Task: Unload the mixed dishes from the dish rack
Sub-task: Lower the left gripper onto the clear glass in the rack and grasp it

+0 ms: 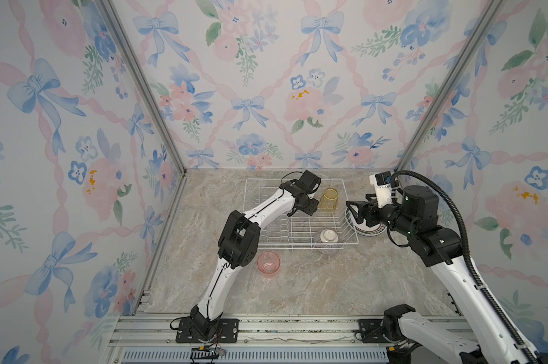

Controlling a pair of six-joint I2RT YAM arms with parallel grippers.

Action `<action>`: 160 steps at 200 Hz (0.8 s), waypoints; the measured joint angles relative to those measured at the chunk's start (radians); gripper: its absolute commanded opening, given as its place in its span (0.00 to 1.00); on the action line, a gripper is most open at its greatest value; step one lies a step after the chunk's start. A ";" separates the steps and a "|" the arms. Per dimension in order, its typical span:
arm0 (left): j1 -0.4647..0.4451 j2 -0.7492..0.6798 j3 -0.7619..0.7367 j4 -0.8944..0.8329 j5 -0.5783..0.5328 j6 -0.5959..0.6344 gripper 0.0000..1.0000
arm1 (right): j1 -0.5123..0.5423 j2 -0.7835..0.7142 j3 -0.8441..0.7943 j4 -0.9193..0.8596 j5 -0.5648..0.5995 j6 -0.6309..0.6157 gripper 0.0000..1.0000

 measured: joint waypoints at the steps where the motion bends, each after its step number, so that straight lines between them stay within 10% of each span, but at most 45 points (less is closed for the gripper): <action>1: 0.000 0.000 0.000 0.000 0.001 0.000 0.49 | 0.000 0.000 0.000 0.000 0.000 0.000 0.84; 78: 0.039 -0.017 -0.003 -0.009 0.097 -0.015 0.46 | -0.010 0.004 -0.045 0.037 -0.069 0.053 0.84; 160: 0.150 -0.180 -0.022 0.031 0.378 -0.080 0.47 | -0.177 0.057 -0.213 0.287 -0.452 0.329 0.80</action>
